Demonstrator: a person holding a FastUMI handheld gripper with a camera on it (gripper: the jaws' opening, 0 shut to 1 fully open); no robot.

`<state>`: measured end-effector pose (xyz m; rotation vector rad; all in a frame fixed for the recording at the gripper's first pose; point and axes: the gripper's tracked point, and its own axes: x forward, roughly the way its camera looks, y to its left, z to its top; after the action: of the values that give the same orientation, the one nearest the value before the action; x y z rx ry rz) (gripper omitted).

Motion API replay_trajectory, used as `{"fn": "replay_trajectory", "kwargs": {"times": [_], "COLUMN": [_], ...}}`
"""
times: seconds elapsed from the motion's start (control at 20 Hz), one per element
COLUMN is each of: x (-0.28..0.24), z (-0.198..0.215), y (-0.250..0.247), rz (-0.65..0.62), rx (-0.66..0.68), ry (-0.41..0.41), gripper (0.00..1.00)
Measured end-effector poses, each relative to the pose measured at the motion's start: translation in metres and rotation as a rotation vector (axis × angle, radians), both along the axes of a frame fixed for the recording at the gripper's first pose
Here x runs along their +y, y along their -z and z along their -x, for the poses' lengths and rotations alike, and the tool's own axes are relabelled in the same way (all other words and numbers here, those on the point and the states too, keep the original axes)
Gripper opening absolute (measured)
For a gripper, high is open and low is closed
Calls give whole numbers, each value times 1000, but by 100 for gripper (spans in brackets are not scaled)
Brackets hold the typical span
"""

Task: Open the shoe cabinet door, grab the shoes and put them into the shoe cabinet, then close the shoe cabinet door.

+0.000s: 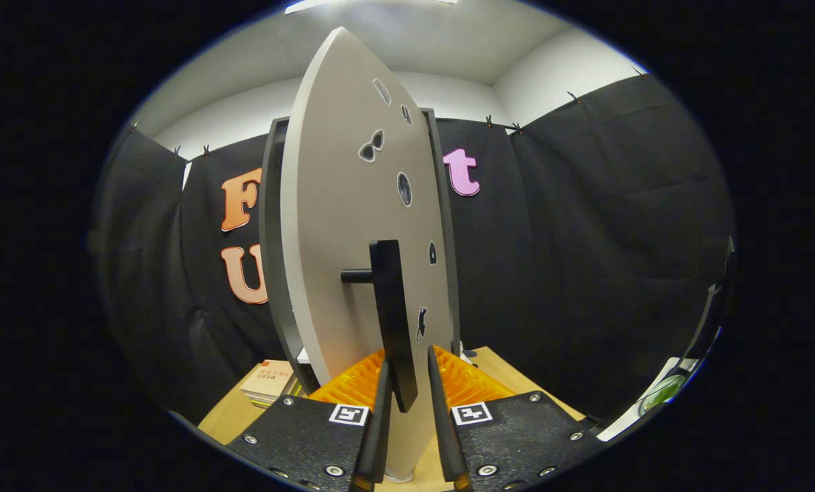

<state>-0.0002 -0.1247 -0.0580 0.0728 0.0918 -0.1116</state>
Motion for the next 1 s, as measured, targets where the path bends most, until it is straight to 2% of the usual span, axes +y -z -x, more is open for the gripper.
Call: {"fn": "replay_trajectory", "kwargs": {"times": [0.2, 0.45, 0.6, 0.8, 1.0], "x": [-26, -72, -83, -82, -87], "z": [8, 11, 11, 19, 26], "y": [-2, -11, -12, -23, -30], "rz": [3, 10, 11, 12, 43], "rx": [5, -4, 5, -18, -21], "ry": [34, 106, 80, 21, 19], "gripper": [30, 36, 33, 34, 34]}}
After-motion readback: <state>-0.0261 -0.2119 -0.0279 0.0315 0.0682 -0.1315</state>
